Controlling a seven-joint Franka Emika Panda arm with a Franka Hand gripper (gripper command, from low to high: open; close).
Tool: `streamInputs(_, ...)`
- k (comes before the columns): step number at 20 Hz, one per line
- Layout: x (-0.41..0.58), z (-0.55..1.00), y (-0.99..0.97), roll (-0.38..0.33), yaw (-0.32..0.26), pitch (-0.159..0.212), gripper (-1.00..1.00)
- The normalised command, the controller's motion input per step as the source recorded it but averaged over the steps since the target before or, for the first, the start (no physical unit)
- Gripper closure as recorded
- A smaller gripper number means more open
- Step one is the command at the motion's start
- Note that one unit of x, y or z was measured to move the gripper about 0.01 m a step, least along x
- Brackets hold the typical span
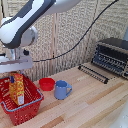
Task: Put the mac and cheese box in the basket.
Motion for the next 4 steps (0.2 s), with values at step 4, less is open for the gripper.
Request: streamInputs(4,0.199,0.72,0.00,0.023,0.011,0.170,-1.00)
